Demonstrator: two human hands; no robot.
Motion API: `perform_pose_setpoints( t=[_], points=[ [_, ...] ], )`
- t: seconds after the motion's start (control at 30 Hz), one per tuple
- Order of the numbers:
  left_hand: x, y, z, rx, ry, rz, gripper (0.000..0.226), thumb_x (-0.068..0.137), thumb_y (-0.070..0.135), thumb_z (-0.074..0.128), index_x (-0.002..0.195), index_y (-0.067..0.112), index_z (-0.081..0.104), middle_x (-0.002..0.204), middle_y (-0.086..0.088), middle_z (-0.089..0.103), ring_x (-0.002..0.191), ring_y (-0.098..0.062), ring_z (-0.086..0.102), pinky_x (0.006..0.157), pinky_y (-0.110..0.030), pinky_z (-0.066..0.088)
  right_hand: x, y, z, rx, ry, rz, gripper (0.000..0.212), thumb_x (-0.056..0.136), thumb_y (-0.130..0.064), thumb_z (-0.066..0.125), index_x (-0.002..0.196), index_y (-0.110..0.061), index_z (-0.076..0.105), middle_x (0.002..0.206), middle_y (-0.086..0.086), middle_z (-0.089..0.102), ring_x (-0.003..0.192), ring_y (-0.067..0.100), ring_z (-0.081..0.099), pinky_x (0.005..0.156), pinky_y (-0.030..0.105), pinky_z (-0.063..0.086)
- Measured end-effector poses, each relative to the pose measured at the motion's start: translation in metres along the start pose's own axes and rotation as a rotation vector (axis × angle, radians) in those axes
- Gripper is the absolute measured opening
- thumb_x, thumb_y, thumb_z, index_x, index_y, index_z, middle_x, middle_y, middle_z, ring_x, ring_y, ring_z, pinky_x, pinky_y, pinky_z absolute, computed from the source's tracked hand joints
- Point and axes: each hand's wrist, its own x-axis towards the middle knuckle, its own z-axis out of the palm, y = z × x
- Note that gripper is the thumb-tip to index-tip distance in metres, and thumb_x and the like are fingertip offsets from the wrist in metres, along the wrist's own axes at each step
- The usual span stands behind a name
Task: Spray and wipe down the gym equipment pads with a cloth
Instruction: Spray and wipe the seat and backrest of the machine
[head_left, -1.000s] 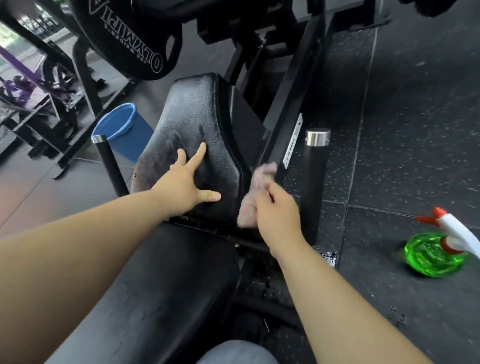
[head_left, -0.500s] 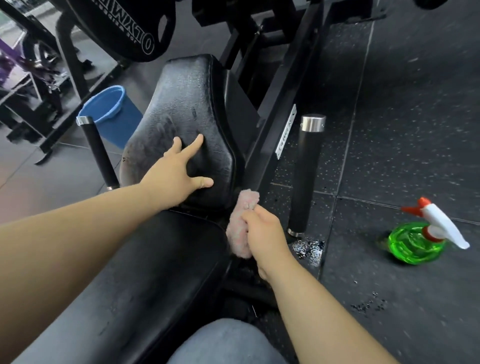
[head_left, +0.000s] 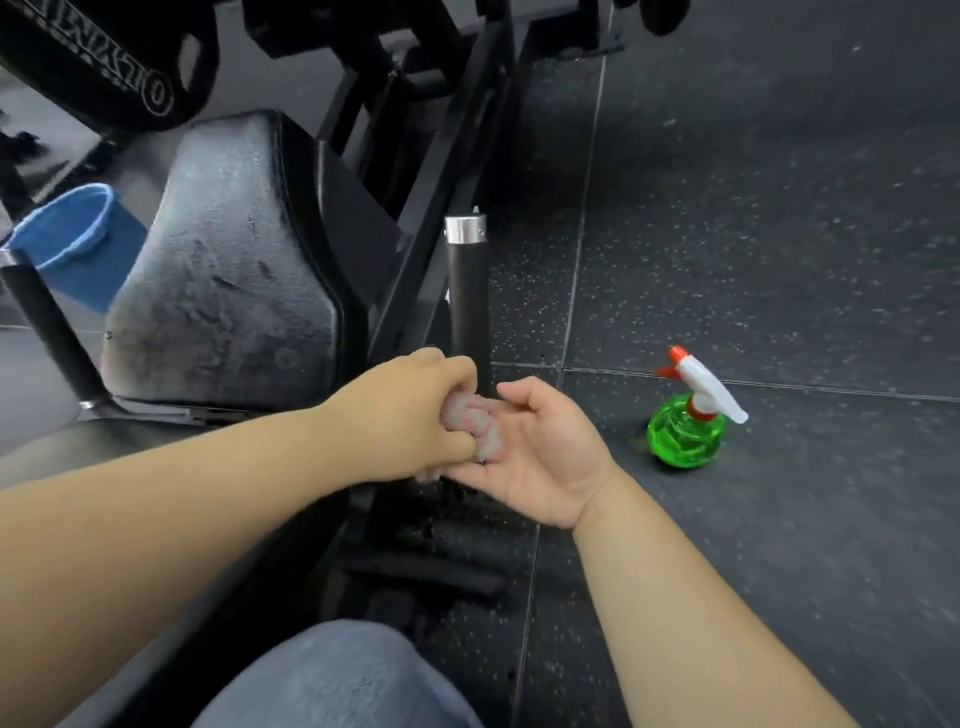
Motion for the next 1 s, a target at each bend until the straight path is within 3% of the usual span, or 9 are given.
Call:
perform_pose_setpoints(
  t=[0.13, 0.23, 0.3, 0.37, 0.43, 0.53, 0.67, 0.83, 1.0],
  points=[
    [0.005, 0.011, 0.008, -0.142, 0.052, 0.027, 0.027, 0.071, 0.021, 0.067, 0.075, 0.027, 0.041, 0.085, 0.004, 0.051, 0.072, -0.013, 0.054, 0.063, -0.025, 0.042, -0.036, -0.019, -0.035, -0.111, 0.163, 0.134, 0.062, 0.094, -0.046, 0.039, 0.118, 0.005, 0.065, 0.115, 0.021, 0.068, 0.102, 0.033, 0.069, 0.075, 0.032, 0.06],
    [0.007, 0.001, 0.006, -0.187, 0.11, 0.02, 0.03, 0.071, 0.011, 0.067, 0.086, 0.032, 0.051, 0.09, 0.007, 0.048, 0.072, -0.008, 0.054, 0.06, -0.018, 0.04, -0.061, -0.028, -0.079, -0.395, 0.796, 0.154, 0.044, 0.089, -0.047, 0.054, 0.081, -0.006, 0.068, 0.066, 0.009, 0.068, 0.053, 0.022, 0.064, 0.054, 0.027, 0.042],
    [0.007, -0.004, 0.006, -0.216, 0.168, 0.001, 0.033, 0.073, 0.011, 0.067, 0.095, 0.034, 0.057, 0.093, 0.009, 0.048, 0.076, -0.007, 0.055, 0.066, -0.02, 0.043, -0.079, -0.031, -0.115, -0.639, 1.385, -0.008, 0.042, 0.076, -0.052, 0.066, 0.079, -0.01, 0.06, 0.065, 0.006, 0.06, 0.06, 0.028, 0.057, 0.058, 0.032, 0.043],
    [0.006, -0.007, 0.007, -0.243, 0.225, -0.014, 0.033, 0.073, 0.011, 0.068, 0.094, 0.035, 0.058, 0.093, 0.011, 0.049, 0.081, -0.005, 0.055, 0.075, -0.022, 0.044, -0.09, -0.037, -0.142, -0.83, 1.635, -0.16, 0.063, 0.068, -0.056, 0.075, 0.109, -0.012, 0.059, 0.105, 0.015, 0.064, 0.099, 0.035, 0.059, 0.086, 0.041, 0.049],
    [0.005, -0.009, 0.008, -0.25, 0.258, -0.011, 0.032, 0.073, 0.012, 0.069, 0.091, 0.036, 0.059, 0.094, 0.012, 0.051, 0.084, -0.003, 0.055, 0.079, -0.022, 0.043, -0.09, -0.049, -0.152, -0.958, 1.508, -0.156, 0.096, 0.067, -0.052, 0.083, 0.146, -0.023, 0.037, 0.147, 0.014, 0.043, 0.133, 0.036, 0.041, 0.11, 0.046, 0.036],
    [0.002, -0.012, 0.01, -0.262, 0.296, -0.003, 0.031, 0.072, 0.014, 0.066, 0.09, 0.038, 0.057, 0.097, 0.017, 0.051, 0.088, -0.002, 0.055, 0.079, -0.025, 0.042, -0.077, -0.06, -0.158, -1.106, 1.251, -0.116, 0.098, 0.071, -0.048, 0.082, 0.151, -0.043, 0.026, 0.159, -0.006, 0.026, 0.148, 0.031, 0.02, 0.119, 0.05, 0.022],
    [-0.007, -0.023, 0.001, -0.251, 0.411, -0.024, 0.022, 0.07, 0.028, 0.057, 0.09, 0.036, 0.054, 0.097, 0.018, 0.052, 0.089, -0.002, 0.052, 0.078, -0.019, 0.039, -0.065, -0.058, -0.149, -1.07, 1.245, -0.259, 0.024, 0.083, -0.042, 0.074, 0.102, -0.033, 0.061, 0.104, -0.001, 0.063, 0.109, 0.031, 0.059, 0.084, 0.039, 0.045],
    [-0.014, -0.078, -0.036, -0.223, 0.711, -0.3, 0.033, 0.075, 0.011, 0.067, 0.103, 0.023, 0.054, 0.109, 0.003, 0.051, 0.093, -0.004, 0.045, 0.083, -0.018, 0.032, -0.041, -0.098, -0.07, -1.099, 1.153, -0.529, 0.017, 0.083, -0.024, 0.075, 0.075, -0.012, 0.066, 0.062, -0.003, 0.056, 0.061, 0.012, 0.05, 0.058, 0.035, 0.034],
    [-0.028, -0.145, -0.076, -0.355, 0.751, -0.642, 0.075, 0.072, 0.022, 0.075, 0.138, 0.023, 0.04, 0.131, -0.007, 0.053, 0.116, -0.026, 0.054, 0.088, -0.027, 0.037, -0.002, -0.157, 0.066, -1.008, 0.672, -0.687, 0.012, 0.082, -0.02, 0.074, 0.092, -0.028, 0.072, 0.082, -0.005, 0.067, 0.072, 0.008, 0.057, 0.069, 0.024, 0.047]
  ],
)
